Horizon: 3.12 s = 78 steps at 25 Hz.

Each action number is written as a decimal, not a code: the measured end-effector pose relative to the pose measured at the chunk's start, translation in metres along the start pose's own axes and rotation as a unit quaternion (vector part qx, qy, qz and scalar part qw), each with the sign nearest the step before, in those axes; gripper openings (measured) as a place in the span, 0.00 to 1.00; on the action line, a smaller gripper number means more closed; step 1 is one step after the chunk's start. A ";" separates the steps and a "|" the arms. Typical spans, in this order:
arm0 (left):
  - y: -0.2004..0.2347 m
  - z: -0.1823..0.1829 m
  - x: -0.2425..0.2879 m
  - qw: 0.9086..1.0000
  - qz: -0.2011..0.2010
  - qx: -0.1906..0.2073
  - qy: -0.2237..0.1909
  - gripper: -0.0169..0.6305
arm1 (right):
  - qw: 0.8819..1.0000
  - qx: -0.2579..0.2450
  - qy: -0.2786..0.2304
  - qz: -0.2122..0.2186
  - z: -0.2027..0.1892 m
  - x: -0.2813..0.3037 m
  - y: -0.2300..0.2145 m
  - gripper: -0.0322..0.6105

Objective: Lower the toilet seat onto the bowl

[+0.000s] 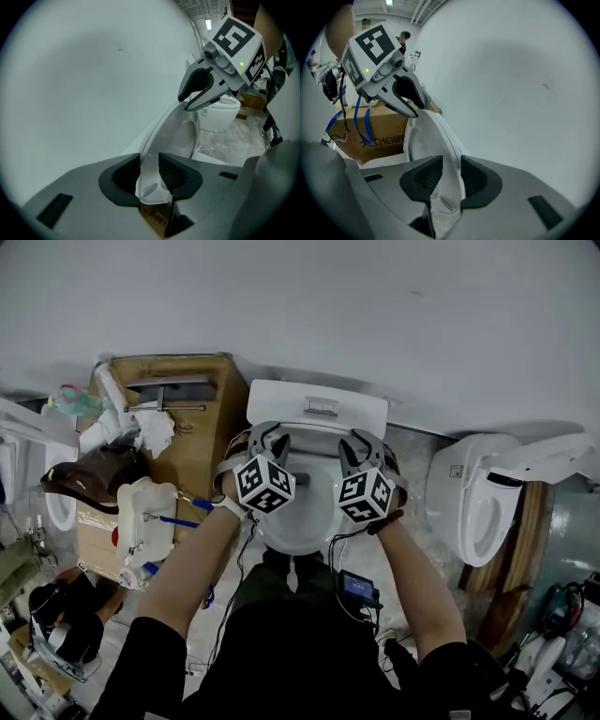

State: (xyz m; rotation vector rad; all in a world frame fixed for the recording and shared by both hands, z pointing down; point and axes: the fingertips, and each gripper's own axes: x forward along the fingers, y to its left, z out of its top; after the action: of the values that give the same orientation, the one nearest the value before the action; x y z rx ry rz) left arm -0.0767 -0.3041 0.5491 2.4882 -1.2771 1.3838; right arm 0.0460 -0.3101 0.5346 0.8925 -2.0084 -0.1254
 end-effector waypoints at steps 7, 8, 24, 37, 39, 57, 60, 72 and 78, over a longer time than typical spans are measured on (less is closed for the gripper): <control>-0.004 -0.002 -0.006 1.000 0.000 -0.003 -0.001 0.23 | 1.000 0.007 -0.002 0.005 0.000 -0.006 0.006 0.26; -0.006 -0.003 -0.007 1.000 -0.001 -0.002 0.000 0.23 | 1.000 0.008 -0.003 0.006 0.000 -0.008 0.008 0.26; -0.025 -0.015 -0.029 0.999 -0.029 -0.032 -0.002 0.16 | 1.000 0.026 -0.009 0.014 -0.011 -0.037 0.038 0.26; -0.057 -0.037 -0.057 0.998 -0.051 -0.048 -0.004 0.17 | 0.999 0.026 0.017 0.015 -0.028 -0.060 0.065 0.26; -0.062 -0.040 -0.061 0.997 -0.054 -0.048 -0.005 0.17 | 0.999 0.024 0.023 0.019 -0.031 -0.062 0.070 0.26; -0.108 -0.073 -0.089 0.994 -0.106 -0.033 -0.003 0.19 | 0.998 0.016 0.061 0.019 -0.055 -0.089 0.127 0.20; -0.118 -0.082 -0.093 0.993 -0.114 -0.026 0.002 0.19 | 0.997 0.017 0.068 0.022 -0.061 -0.093 0.139 0.20; -0.165 -0.115 -0.109 0.994 -0.097 0.013 0.054 0.20 | 0.996 -0.028 0.066 0.049 -0.089 -0.113 0.189 0.20; -0.193 -0.132 -0.115 0.992 -0.075 0.017 0.102 0.20 | 0.992 -0.070 0.052 0.089 -0.112 -0.120 0.216 0.20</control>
State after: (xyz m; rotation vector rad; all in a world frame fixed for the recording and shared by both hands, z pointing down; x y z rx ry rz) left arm -0.0722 -0.0511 0.6136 2.3335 -1.0139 1.5842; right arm 0.0548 -0.0481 0.6041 0.6158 -1.9464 -0.1150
